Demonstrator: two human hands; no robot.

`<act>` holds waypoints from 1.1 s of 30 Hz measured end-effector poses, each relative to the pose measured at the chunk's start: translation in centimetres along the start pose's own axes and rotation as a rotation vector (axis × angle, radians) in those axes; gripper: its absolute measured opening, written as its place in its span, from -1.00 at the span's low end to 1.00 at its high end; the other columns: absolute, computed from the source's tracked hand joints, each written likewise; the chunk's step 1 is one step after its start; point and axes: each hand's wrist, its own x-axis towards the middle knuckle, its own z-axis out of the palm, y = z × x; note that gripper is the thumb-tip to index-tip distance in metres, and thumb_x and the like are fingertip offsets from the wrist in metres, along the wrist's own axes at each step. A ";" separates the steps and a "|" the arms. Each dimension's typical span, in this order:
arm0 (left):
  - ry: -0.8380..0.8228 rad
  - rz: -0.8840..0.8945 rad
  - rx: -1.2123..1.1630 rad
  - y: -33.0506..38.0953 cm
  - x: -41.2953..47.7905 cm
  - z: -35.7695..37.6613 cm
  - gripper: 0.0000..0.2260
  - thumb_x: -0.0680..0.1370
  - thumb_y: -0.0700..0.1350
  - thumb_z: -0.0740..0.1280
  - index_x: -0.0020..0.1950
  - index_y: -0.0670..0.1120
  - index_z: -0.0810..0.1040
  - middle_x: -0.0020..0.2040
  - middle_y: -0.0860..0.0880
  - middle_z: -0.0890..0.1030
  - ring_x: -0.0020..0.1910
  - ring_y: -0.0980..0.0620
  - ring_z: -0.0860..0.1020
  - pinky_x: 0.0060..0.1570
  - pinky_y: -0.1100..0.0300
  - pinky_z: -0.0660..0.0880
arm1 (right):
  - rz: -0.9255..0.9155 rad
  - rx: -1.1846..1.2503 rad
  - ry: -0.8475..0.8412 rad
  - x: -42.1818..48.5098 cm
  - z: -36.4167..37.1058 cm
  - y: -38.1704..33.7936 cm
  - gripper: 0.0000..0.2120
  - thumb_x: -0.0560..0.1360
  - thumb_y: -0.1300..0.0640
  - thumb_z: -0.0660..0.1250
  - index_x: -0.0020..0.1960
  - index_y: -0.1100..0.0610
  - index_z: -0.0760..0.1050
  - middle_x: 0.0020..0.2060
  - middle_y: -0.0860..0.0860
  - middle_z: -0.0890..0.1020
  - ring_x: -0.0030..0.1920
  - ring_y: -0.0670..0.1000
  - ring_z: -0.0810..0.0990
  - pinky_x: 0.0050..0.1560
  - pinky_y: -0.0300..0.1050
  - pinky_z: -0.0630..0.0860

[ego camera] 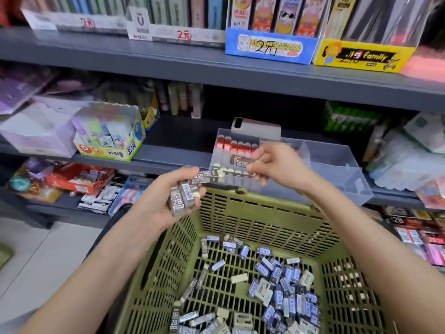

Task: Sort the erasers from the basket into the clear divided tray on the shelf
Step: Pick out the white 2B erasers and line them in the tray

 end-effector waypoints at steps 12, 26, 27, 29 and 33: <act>0.049 0.060 -0.120 1.6 2.5 -0.8 -0.76 0.25 -0.15 0.44 -0.15 -0.14 0.48 -0.42 -0.10 0.59 -0.46 0.01 0.59 -0.57 0.29 0.46 | 0.021 -0.396 -0.169 6.6 2.8 -0.4 -0.76 0.56 0.14 0.27 -0.10 0.32 0.60 -0.25 0.14 0.63 -0.34 0.00 0.53 -0.25 -0.20 0.49; 0.010 0.109 -0.181 0.4 3.2 -1.2 -0.70 0.25 -0.16 0.47 -0.08 -0.14 0.48 -0.38 -0.11 0.63 -0.41 -0.03 0.61 -0.54 0.25 0.49 | 0.165 -0.212 -0.035 6.1 5.4 0.3 -0.74 0.46 0.39 0.28 -0.33 0.14 0.57 -0.34 -0.07 0.57 -0.26 -0.18 0.52 -0.15 -0.23 0.48; 0.012 0.107 -0.177 0.3 3.2 -1.1 -0.68 0.25 -0.16 0.47 -0.07 -0.14 0.48 -0.37 -0.11 0.63 -0.40 -0.03 0.61 -0.54 0.24 0.49 | 0.163 -0.220 -0.067 5.9 5.2 0.1 -0.75 0.45 0.40 0.28 -0.31 0.16 0.59 -0.33 -0.06 0.59 -0.25 -0.17 0.53 -0.17 -0.25 0.47; 0.013 0.105 -0.167 0.1 3.2 -1.0 -0.68 0.25 -0.16 0.48 -0.06 -0.14 0.48 -0.36 -0.12 0.63 -0.39 -0.04 0.62 -0.53 0.23 0.49 | 0.110 -0.288 -0.033 5.4 4.9 -0.2 -0.79 0.49 0.34 0.26 -0.25 0.24 0.62 -0.28 0.00 0.64 -0.26 -0.13 0.52 -0.17 -0.22 0.44; -0.011 0.129 -0.152 -0.2 3.2 -0.7 -0.67 0.24 -0.15 0.48 -0.07 -0.13 0.47 -0.34 -0.12 0.65 -0.39 -0.03 0.62 -0.54 0.22 0.49 | 0.038 0.116 0.053 3.5 4.4 -2.2 -0.66 0.58 0.00 0.21 -0.22 0.17 0.59 -0.38 0.02 0.66 -0.39 -0.08 0.54 -0.33 -0.22 0.46</act>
